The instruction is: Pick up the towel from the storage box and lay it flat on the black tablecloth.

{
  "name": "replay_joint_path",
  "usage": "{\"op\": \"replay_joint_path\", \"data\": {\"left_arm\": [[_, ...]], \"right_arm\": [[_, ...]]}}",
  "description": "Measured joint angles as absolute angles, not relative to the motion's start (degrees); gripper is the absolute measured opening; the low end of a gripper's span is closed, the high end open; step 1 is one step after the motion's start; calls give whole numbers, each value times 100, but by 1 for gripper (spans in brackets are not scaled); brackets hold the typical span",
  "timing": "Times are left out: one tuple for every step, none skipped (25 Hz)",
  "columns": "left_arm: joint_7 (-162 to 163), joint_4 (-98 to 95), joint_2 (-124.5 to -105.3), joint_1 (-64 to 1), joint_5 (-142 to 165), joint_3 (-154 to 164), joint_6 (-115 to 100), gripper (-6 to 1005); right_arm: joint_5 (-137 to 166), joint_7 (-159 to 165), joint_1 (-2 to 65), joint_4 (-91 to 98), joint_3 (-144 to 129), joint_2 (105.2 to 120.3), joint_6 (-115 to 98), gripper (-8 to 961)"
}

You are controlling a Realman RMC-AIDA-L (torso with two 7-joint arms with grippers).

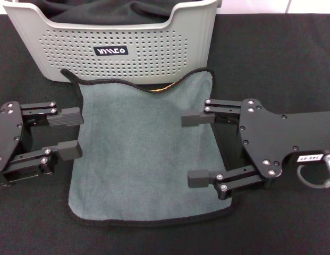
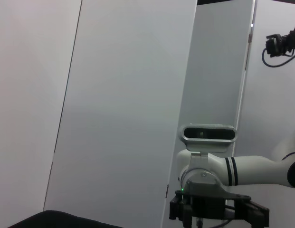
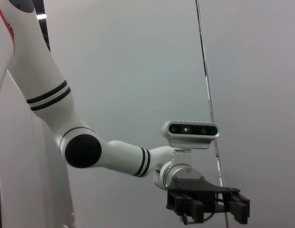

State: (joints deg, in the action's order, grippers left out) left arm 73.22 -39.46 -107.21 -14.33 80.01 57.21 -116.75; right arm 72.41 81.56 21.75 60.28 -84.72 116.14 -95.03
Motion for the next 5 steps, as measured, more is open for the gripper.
{"op": "replay_joint_path", "data": {"left_arm": [[7322,-3946,-10721,-1433,8001,5721,-11675,515],[7357,-3924,-10720,-1430,7999,5711,-11671,515],[7391,-3917,-10720,-1432,7999,5709,-11669,515],[7440,-3917,-10718,-1442,7999,5708,-11668,515],[7508,-3916,-10715,-1456,8004,5708,-11666,515]], "right_arm": [[7223,8136,2200,5979,-8490,11616,-9502,858],[7159,8077,2242,5874,-8529,11618,-9501,857],[7098,8027,2274,5784,-8571,11619,-9500,857],[7037,7976,2293,5710,-8606,11620,-9500,857],[6999,7945,2305,5653,-8625,11620,-9500,857]]}}
